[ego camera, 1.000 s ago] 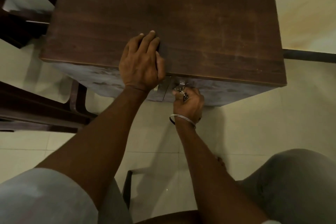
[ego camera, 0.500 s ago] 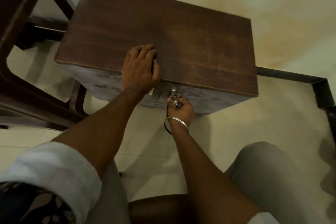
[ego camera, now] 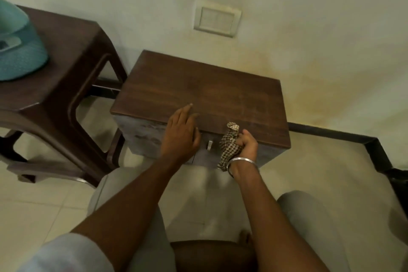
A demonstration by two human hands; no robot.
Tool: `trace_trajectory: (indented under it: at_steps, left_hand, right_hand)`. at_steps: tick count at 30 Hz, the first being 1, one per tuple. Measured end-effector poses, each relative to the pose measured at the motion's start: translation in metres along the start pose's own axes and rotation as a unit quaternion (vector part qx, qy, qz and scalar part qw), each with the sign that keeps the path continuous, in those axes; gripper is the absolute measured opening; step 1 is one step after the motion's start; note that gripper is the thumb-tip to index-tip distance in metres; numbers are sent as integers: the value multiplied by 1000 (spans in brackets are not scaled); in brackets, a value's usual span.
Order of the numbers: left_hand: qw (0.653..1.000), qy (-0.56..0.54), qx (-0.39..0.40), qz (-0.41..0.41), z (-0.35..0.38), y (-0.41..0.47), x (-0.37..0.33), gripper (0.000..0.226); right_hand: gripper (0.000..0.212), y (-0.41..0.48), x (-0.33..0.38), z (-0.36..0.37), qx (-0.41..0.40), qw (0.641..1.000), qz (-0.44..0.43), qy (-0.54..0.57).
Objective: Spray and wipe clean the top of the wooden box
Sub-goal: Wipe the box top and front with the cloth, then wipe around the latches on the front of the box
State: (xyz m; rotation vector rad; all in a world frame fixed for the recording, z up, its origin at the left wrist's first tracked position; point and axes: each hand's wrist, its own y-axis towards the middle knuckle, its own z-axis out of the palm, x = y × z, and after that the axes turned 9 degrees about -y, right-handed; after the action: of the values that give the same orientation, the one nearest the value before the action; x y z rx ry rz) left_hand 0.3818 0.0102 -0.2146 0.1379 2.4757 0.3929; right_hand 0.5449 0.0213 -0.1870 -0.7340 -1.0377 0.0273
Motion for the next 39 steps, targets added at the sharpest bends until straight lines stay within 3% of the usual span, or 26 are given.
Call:
trace_trajectory:
  at_steps: [5, 9, 13, 21, 29, 34, 39]
  left_hand:
    - [1000, -19, 8, 20, -23, -5, -16, 48]
    - [999, -30, -22, 29, -54, -8, -22, 39]
    - [998, -15, -54, 24, -94, -12, -5, 40]
    - [988, 45, -148, 1, -208, -14, 41, 39]
    - [966, 85, -227, -85, -322, -19, 86, 40]
    - [954, 104, -263, -95, -364, -22, 121, 40]
    - [946, 119, -280, -113, -385, -19, 155, 40]
  right_hand:
    - [54, -19, 34, 3, -52, 989, -60, -121]
    - [63, -39, 48, 17, -1, 980, -108, -167]
    - [52, -53, 51, 38, 52, 951, -179, -248]
    - [33, -104, 46, 130, 136, 916, -277, -256]
    - [30, -178, 18, 286, 254, 815, -402, -331]
    - [31, -207, 2, 368, 268, 762, -479, -343]
    - [34, -210, -27, 422, 274, 734, -506, -362]
